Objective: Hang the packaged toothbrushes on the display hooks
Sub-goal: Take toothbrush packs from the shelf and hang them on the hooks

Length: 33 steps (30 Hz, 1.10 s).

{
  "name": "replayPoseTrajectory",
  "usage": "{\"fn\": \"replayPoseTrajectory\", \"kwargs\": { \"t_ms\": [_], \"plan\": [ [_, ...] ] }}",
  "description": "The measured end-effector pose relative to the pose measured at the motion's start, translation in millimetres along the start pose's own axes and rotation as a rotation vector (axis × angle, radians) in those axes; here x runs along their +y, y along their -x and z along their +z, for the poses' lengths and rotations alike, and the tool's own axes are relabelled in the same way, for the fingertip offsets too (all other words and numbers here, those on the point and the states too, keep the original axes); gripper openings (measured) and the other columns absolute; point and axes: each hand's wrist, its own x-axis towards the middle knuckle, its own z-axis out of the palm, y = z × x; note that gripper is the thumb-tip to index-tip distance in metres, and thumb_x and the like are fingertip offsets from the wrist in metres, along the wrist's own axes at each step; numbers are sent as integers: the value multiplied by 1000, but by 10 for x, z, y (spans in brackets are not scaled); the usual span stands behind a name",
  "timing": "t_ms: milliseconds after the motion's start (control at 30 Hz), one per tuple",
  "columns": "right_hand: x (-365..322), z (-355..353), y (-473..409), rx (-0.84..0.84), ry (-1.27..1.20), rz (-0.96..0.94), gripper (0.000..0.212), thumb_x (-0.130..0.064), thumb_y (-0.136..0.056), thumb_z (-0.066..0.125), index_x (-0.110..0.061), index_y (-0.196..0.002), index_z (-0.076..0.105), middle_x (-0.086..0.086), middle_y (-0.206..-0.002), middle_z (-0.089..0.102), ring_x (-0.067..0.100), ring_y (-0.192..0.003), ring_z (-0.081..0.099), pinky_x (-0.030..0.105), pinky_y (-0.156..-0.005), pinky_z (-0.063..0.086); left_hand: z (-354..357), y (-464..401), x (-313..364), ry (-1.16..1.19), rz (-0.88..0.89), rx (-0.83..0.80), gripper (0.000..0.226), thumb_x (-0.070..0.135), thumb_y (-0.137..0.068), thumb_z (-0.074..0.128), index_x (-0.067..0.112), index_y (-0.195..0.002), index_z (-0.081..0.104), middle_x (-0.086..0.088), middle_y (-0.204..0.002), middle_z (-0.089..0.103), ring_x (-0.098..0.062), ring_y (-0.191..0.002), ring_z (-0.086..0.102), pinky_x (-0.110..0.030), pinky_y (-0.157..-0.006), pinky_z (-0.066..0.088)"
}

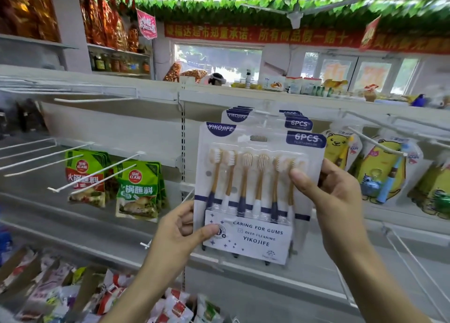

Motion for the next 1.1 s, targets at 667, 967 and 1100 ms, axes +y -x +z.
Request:
{"fn": "replayPoseTrajectory", "kwargs": {
  "t_ms": [667,967,1100],
  "plan": [
    [396,-90,-514,122,184,-5,24,-8,-93,66,-14,-116,69,-5,-106,76,7,-99,71,15,-78,52,149,-746,-173,-25,39,-57,37,16,-76,78,18,-110,66,6,-100,78,-9,-91,74,-15,-75,56],
    [563,-154,-692,175,309,-1,20,-13,-92,69,-13,-112,71,-4,-100,77,9,-94,73,17,-77,54,203,-1078,-376,-71,49,-33,31,8,-82,76,20,-110,69,1,-101,78,-15,-95,74,-25,-83,58],
    [587,-152,-688,193,335,4,21,-14,-92,69,-12,-113,70,-4,-100,77,8,-94,73,18,-77,54,196,-1076,-412,-72,62,-42,29,10,-83,76,21,-109,69,2,-103,78,-15,-97,73,-26,-84,58]
  ]
}}
